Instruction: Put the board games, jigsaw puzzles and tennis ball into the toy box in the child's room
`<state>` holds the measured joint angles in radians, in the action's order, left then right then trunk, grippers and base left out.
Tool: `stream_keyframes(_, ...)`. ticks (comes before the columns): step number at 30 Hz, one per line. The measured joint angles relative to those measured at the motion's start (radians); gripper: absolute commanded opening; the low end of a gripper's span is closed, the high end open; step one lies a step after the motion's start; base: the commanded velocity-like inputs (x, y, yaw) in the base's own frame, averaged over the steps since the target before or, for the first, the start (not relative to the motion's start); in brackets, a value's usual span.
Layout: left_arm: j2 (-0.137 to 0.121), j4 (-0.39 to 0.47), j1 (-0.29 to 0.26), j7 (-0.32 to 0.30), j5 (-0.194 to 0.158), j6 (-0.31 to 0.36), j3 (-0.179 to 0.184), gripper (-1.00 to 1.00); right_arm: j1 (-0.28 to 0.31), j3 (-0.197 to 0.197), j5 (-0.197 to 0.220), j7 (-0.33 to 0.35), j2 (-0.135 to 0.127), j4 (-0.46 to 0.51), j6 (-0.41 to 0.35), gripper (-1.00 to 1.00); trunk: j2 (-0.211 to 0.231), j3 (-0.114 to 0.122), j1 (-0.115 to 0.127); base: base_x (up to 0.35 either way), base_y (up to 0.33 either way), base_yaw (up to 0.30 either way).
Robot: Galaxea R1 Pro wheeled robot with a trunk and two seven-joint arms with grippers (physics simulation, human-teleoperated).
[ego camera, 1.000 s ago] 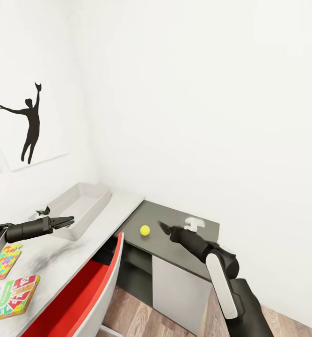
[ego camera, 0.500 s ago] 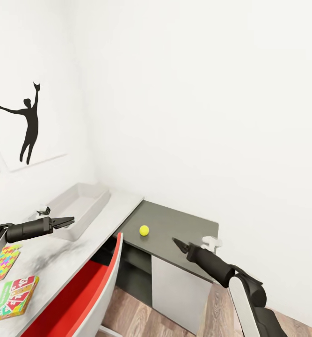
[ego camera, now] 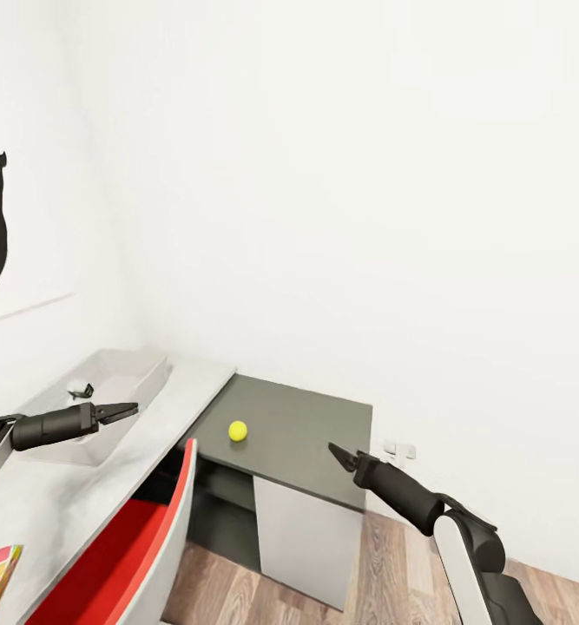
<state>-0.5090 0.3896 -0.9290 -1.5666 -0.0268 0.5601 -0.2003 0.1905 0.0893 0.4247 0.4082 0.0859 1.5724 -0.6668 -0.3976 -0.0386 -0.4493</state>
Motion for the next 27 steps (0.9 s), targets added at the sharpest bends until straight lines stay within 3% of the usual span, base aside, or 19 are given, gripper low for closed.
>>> stream_keyframes(27, 0.009, 0.002, 0.001, 0.000, 0.000, 0.000, 0.002, 1.00, 0.000, 0.002, 0.000, 0.004, -0.002, -0.005, 0.000, 1.00, 0.000, 0.000, 0.000, 0.000, 0.000, -0.285)
